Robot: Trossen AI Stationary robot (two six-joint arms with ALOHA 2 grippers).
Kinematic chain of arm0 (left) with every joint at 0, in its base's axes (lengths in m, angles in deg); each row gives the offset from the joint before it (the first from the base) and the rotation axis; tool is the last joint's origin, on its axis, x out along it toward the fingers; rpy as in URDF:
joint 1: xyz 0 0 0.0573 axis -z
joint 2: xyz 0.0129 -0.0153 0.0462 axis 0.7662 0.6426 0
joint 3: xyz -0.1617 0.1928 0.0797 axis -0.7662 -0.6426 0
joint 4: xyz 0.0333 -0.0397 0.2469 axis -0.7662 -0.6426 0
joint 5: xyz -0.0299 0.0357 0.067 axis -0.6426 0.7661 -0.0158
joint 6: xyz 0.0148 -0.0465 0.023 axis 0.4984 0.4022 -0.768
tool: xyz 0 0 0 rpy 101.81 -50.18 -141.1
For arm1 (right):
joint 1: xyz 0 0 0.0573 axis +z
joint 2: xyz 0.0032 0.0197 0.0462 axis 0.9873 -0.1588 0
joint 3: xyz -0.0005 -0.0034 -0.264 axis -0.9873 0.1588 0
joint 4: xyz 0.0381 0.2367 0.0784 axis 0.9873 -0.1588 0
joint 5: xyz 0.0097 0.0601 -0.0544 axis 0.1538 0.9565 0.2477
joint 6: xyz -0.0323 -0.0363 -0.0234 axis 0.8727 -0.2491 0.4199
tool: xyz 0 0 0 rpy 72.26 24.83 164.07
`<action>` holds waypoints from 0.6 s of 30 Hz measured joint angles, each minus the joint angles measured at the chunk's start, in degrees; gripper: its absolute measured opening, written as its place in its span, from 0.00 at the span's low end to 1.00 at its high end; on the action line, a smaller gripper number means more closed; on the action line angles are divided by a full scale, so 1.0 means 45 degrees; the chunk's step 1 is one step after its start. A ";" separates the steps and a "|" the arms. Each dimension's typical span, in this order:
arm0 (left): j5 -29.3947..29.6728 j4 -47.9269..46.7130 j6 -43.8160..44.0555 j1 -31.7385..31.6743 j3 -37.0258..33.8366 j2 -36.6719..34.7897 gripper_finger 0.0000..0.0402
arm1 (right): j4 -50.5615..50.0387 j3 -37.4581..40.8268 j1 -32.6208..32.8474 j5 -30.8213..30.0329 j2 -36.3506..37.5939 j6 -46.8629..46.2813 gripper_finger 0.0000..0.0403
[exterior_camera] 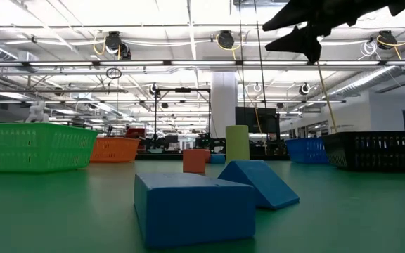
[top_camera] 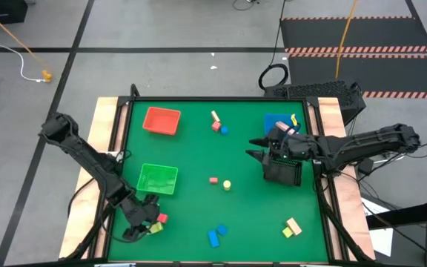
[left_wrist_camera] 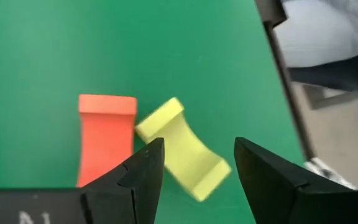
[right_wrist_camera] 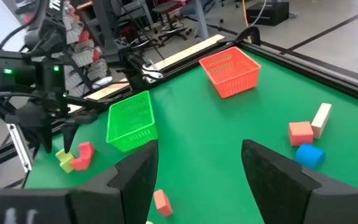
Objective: Sort & place blocks by color
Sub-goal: Put the bottom red block into the orange basket
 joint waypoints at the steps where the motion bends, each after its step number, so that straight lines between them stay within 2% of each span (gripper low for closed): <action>1: 0.0256 0.0011 -0.0269 0.0028 0.0000 0.0005 0.49 | -0.0022 0.0000 0.0000 -0.0008 -0.0020 -0.0002 0.55; 6: 0.1465 -0.0148 -0.1682 0.0189 0.0000 0.0000 0.49 | -0.0022 0.0005 0.0000 -0.0022 -0.0344 -0.0015 0.55; 10: 0.2119 -0.1076 -0.2146 0.0189 0.0000 0.0000 0.49 | 0.0011 0.0005 0.0000 -0.0133 -0.0658 -0.0057 0.55; 14: 0.2289 -0.2722 -0.2182 0.0189 0.0000 0.0000 0.49 | 0.0000 0.0005 -0.0002 -0.0370 -0.0913 -0.0104 0.55; 18: 0.2175 -0.3006 -0.2201 0.0184 0.0000 0.0000 0.49 | -0.0008 0.0005 0.0000 -0.0367 -0.1035 -0.0248 0.55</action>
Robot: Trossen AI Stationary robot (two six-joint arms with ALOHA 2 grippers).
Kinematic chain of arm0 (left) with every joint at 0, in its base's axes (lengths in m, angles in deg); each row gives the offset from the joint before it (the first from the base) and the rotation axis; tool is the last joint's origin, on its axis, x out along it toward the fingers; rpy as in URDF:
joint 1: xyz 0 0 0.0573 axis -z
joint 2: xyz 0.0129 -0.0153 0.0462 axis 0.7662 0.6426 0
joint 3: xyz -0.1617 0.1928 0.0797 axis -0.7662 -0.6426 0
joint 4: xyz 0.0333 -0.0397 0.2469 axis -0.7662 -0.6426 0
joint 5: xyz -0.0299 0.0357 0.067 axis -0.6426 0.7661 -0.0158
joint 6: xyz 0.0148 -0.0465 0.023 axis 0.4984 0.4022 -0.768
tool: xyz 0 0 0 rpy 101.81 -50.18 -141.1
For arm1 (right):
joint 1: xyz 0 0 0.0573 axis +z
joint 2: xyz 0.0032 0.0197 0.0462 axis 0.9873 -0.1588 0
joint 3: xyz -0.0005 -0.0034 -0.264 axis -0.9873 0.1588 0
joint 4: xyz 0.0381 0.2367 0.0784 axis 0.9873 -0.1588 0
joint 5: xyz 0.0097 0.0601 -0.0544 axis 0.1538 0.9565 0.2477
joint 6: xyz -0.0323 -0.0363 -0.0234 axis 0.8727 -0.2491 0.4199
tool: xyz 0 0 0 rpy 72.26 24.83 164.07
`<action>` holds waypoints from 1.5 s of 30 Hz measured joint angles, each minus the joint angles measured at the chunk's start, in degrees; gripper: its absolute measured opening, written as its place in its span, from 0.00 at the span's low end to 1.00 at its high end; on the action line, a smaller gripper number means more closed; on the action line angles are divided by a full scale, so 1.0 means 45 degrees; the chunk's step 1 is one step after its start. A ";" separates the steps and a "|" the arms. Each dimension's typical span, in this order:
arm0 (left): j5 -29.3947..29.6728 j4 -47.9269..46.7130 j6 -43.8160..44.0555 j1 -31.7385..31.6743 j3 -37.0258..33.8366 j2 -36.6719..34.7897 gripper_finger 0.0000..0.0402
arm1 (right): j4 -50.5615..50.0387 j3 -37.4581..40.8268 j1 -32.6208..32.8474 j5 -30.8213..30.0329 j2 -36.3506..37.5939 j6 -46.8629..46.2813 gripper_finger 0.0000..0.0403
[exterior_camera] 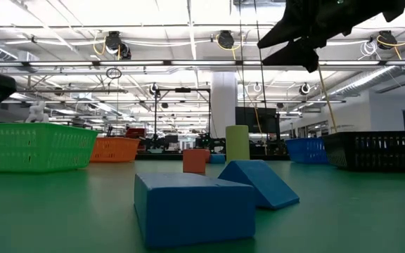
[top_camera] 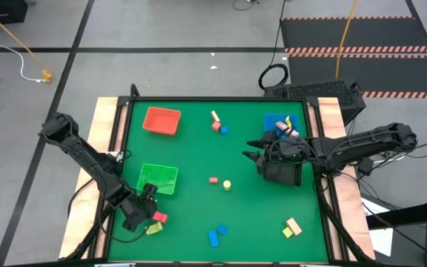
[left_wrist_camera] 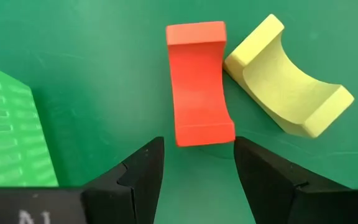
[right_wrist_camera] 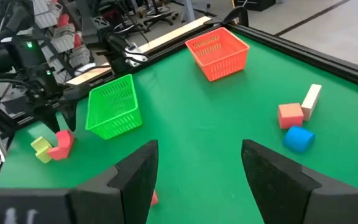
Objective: Sort & place blocks by color
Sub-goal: Put the bottom red block into the orange basket
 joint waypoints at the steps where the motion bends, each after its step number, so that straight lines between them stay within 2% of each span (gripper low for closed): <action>1: -0.0003 0.0002 -0.0001 -0.0001 0.0000 0.0000 0.49 | 0.0004 0.0000 0.0000 0.0000 0.0000 0.0000 0.55; 9: 0.0097 0.0455 0.0016 -0.0001 0.0000 0.0000 0.49 | 0.0000 0.0000 -0.0005 -0.0296 0.0000 0.0111 0.55; 14: 0.0654 0.0673 0.0110 -0.0001 0.0000 -0.0005 0.49 | 0.0004 0.0000 -0.0005 -0.0291 0.0000 0.0223 0.55; 26: 0.0731 0.0735 0.1114 -0.0006 -0.0340 -0.0004 0.49 | 0.0004 0.0000 -0.0005 -0.0287 0.0000 0.0389 0.55; 31: 0.0731 0.0835 0.1190 -0.0025 -0.0340 0.0588 0.49 | -0.0001 0.0000 -0.0005 -0.0287 0.0000 0.0389 0.55; 34: 0.0707 0.1486 0.1198 -0.0025 -0.0325 0.1321 0.45 | -0.0001 0.0000 -0.0005 -0.0287 0.0000 0.0389 0.55; 38: 0.0610 0.1982 0.1036 -0.0005 -0.0151 0.1889 0.34 | -0.0010 0.0000 -0.0005 -0.0282 -0.0005 0.0384 0.55; 45: 0.0220 0.1973 0.0980 -0.0010 0.0326 0.1719 0.33 | -0.0011 0.0000 -0.0006 -0.0282 -0.0005 0.0384 0.55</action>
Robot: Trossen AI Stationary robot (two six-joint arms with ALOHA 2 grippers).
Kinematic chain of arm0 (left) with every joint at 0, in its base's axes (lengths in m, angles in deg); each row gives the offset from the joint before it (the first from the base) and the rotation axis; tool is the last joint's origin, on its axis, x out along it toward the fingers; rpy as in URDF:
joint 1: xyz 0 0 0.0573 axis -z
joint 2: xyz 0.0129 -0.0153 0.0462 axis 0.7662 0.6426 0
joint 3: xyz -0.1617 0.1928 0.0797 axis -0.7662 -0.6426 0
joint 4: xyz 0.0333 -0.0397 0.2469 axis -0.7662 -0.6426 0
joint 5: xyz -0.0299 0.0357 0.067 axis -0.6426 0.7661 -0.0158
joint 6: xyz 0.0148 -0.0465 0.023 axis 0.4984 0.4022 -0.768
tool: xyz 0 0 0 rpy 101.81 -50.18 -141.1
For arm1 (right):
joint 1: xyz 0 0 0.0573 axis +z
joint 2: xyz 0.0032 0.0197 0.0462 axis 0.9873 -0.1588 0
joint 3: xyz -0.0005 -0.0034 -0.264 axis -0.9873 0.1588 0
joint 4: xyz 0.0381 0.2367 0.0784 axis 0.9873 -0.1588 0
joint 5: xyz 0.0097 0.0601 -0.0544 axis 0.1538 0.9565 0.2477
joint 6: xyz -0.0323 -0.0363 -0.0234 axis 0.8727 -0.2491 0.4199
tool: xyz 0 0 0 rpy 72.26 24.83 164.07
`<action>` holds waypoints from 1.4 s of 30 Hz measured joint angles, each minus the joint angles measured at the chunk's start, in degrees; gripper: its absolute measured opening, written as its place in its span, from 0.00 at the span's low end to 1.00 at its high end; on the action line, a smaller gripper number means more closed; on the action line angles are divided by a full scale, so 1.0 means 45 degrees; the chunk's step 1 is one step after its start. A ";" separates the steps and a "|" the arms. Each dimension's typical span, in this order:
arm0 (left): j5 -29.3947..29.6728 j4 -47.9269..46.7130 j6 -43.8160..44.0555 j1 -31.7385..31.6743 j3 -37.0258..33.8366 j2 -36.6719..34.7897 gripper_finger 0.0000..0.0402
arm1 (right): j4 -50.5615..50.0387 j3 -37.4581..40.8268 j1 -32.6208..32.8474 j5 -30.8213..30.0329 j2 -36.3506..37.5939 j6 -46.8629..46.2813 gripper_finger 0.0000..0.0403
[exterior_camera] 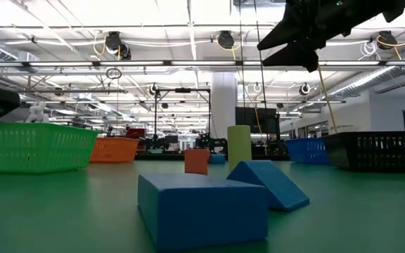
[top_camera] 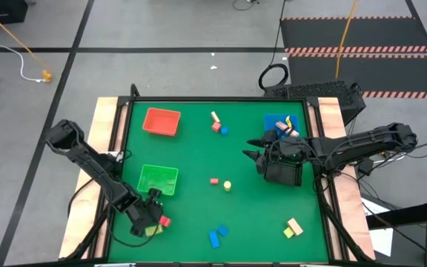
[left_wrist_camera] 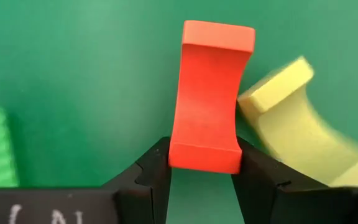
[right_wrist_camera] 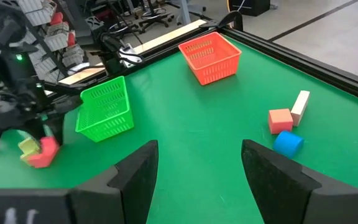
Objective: Sort & place blocks by color
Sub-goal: Put the bottom red block into the orange basket
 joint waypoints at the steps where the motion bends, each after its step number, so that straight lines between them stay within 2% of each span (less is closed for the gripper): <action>1: -0.0031 0.0042 -0.0007 0.0010 0.0093 -0.0141 0.33 | 0.0000 0.0000 -0.0003 0.0000 0.0000 0.0000 0.55; 4: 0.0268 0.0037 -0.0126 0.0011 0.0339 -0.0454 0.33 | 0.0003 0.0000 -0.0002 0.0000 0.0000 0.0001 0.55; 9: 0.2266 -0.0032 -0.0407 -0.0184 0.0833 -0.1028 0.33 | 0.0000 0.0000 -0.0002 0.0000 0.0000 0.0000 0.55; 16: 0.6230 -0.0083 -0.0634 -0.1289 0.1531 -0.2010 0.33 | 0.0015 0.0005 -0.0009 -0.0024 0.0000 -0.0092 0.55; 20: 0.8508 -0.0088 -0.1192 -0.2411 0.1796 -0.2593 0.33 | 0.0301 0.0011 -0.0009 -0.0364 0.0000 -0.0097 0.55; 22: 0.9145 -0.0131 -0.1756 -0.3160 0.1835 -0.2995 0.33 | 0.0600 0.0015 -0.0009 -0.0670 0.0000 -0.0097 0.55; 26: 0.9249 -0.0847 -0.2815 -0.5296 0.1843 -0.3638 0.33 | 0.0733 0.0015 -0.0018 -0.1477 0.0000 -0.0102 0.55; 34: 0.8645 -0.2959 -0.2137 -1.0691 0.1840 -0.3987 0.34 | 0.0733 0.0015 -0.0033 -0.2060 0.0000 0.0000 0.55; 36: 0.8159 -0.3031 -0.1996 -1.1865 0.1840 -0.3987 0.34 | 0.0733 0.0015 -0.0033 -0.2059 0.0000 0.0000 0.55; 40: 0.5855 -0.3045 -0.1917 -1.3892 0.1840 -0.3987 0.34 | 0.0813 0.0071 -0.0033 -0.2050 0.0000 -0.0041 0.55; 42: 0.5426 -0.3039 -0.1852 -1.4658 0.1840 -0.3987 0.35 | 0.0879 0.0219 -0.0033 -0.2057 0.0005 -0.0092 0.55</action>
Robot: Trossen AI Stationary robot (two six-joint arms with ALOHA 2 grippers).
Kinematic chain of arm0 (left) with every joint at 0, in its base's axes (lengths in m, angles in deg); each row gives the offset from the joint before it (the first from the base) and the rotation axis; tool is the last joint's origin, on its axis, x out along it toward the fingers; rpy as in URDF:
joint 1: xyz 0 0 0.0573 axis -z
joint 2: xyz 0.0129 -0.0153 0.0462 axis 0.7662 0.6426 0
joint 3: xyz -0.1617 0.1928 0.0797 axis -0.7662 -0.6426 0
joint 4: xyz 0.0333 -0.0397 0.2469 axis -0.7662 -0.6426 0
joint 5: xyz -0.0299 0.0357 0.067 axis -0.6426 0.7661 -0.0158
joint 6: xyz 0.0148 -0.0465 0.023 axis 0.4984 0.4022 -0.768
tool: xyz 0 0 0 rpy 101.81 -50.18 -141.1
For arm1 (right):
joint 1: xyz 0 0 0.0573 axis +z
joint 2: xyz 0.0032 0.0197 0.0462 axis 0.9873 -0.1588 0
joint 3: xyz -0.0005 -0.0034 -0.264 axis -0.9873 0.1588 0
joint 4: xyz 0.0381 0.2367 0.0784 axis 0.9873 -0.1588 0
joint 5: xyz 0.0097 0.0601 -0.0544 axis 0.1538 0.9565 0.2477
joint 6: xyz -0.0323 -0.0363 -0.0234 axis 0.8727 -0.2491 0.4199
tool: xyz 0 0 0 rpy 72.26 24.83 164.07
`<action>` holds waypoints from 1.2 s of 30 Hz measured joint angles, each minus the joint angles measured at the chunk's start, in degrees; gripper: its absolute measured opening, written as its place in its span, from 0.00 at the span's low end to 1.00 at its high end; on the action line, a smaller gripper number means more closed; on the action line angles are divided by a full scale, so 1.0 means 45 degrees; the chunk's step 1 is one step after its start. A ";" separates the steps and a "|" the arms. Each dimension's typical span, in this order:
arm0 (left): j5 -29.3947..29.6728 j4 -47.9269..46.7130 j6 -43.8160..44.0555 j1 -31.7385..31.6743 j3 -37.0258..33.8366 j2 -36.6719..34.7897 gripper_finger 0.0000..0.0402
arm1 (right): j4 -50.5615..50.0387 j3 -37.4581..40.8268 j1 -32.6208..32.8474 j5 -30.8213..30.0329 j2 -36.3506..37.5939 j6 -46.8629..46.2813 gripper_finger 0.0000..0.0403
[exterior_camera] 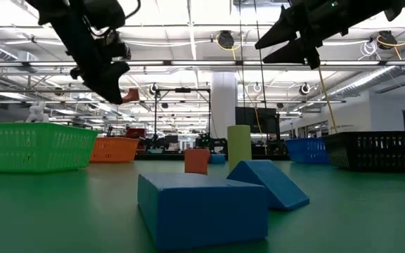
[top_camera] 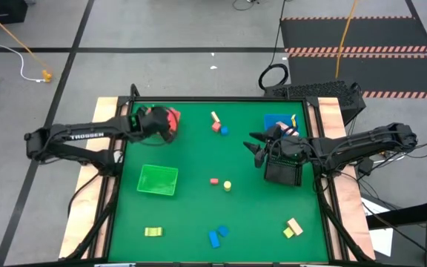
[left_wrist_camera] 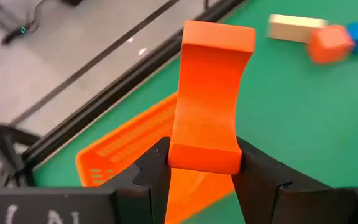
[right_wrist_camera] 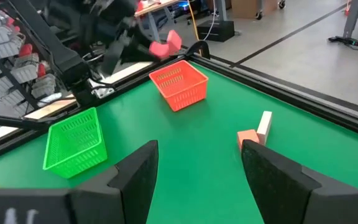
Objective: Sort & place blocks by color
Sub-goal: Put the bottom red block into the orange basket, then put the bottom light brown block into the blue basket
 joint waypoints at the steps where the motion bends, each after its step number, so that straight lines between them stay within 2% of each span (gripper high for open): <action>1: -0.0041 -0.0001 0.0049 -0.0387 0.0000 0.0008 0.36 | 0.0010 0.0069 0.0000 0.0003 -0.0002 0.0000 0.55; 3: -0.0116 -0.0038 0.0304 -0.1034 0.0000 0.0062 0.36 | 0.0103 0.0225 0.0000 0.0009 -0.0003 -0.0025 0.55; 7: -0.1218 -0.0523 0.0859 -0.2107 -0.0051 0.0133 0.34 | 0.0602 0.0767 0.0000 0.0022 -0.0005 -0.0058 0.55; 14: -0.2823 -0.0289 0.1470 -0.2998 -0.0713 0.0618 0.38 | 0.2351 0.1516 0.0000 0.0042 -0.0005 0.0119 0.55; 24: -0.2900 -0.0022 0.1607 -0.3061 -0.0942 0.1250 0.37 | 0.2850 0.1583 0.0000 0.0090 -0.0003 0.0427 0.55; 36: -0.2881 0.0191 0.2532 -0.3056 -0.0942 0.1268 0.60 | 0.2842 0.1583 0.0005 0.0105 0.0000 0.0549 0.55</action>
